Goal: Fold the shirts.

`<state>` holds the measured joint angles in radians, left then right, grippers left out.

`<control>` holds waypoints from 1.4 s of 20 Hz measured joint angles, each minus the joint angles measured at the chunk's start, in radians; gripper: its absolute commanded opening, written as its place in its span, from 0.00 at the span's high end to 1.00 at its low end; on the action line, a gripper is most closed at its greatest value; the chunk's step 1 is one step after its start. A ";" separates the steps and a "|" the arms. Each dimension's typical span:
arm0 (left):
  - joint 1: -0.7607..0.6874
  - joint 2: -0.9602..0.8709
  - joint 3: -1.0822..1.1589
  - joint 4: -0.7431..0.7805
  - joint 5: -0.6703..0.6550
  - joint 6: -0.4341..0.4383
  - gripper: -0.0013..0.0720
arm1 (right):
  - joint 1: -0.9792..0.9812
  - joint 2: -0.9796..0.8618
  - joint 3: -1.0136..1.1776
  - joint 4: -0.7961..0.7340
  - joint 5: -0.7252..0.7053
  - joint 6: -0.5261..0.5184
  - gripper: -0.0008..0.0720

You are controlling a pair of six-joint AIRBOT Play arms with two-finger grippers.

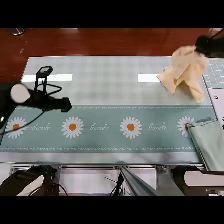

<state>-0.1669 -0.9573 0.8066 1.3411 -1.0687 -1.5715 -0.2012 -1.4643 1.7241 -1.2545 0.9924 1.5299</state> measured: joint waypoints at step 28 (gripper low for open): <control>-0.018 0.351 -0.214 -0.188 0.234 -0.122 0.03 | 0.790 0.269 -0.655 0.265 -0.125 0.019 0.15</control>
<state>-0.1848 -0.6064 0.5930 1.1530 -0.8345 -1.6936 0.5884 -1.1954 1.0691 -0.9894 0.8673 1.5486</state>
